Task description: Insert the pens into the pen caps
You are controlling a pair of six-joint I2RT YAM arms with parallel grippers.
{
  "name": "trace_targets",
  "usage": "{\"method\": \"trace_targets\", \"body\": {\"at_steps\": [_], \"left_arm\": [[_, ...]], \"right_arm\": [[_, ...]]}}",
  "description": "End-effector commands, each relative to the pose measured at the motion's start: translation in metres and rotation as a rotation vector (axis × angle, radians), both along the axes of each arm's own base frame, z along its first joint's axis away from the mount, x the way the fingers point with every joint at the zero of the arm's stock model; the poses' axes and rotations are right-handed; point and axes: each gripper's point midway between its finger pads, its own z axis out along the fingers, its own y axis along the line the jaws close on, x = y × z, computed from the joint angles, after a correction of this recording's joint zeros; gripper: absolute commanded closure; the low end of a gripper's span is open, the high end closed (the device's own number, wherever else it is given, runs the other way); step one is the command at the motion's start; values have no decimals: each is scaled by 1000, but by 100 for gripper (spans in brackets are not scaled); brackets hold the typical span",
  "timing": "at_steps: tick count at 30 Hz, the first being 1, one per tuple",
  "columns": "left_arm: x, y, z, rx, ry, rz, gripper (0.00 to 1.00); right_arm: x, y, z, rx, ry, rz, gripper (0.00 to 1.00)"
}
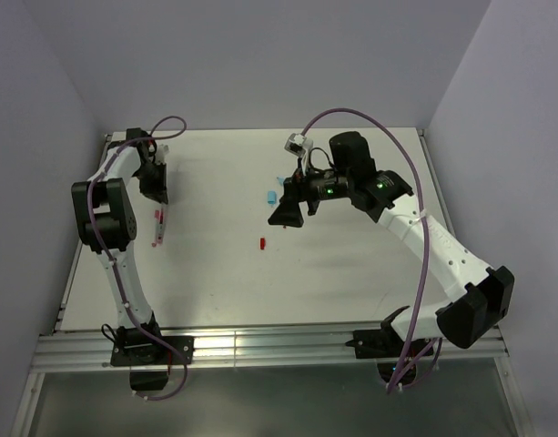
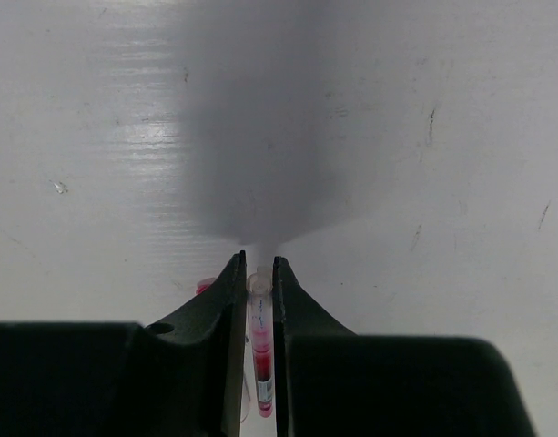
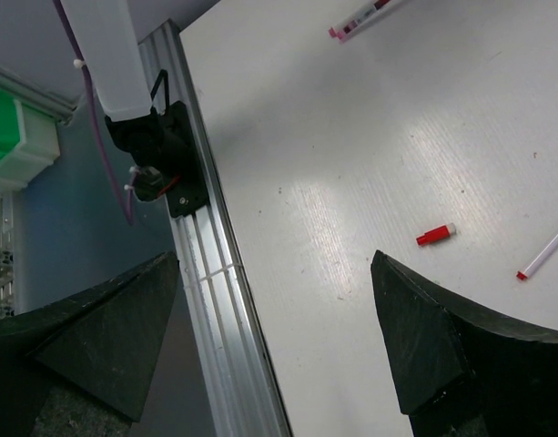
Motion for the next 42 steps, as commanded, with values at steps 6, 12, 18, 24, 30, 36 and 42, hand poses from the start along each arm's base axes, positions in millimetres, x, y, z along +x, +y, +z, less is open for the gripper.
{"method": "trace_targets", "body": {"at_steps": [6, 12, 18, 24, 30, 36, 42], "left_arm": [[3, 3, -6, 22, -4, 25, 94], [0, 6, -13, 40, 13, 28, 93], [0, 8, -15, 49, 11, 37, 87], [3, 13, -14, 77, 10, 50, 80], [16, 12, 8, 71, -32, 49, 64], [45, 16, 60, 79, -148, 93, 63], [79, -6, 219, 62, -579, -8, 63]], "right_arm": [[5, 1, -2, -1, -8, 8, 6], [5, 1, -3, -2, -5, 8, 6], [5, 1, -3, -3, -5, 7, 6], [5, 1, -4, -7, -2, 4, 6], [5, 0, -2, -6, -7, 1, 6], [9, -4, 0, -18, -32, -37, 6], [40, -18, -14, -94, -52, -179, 11]]}}
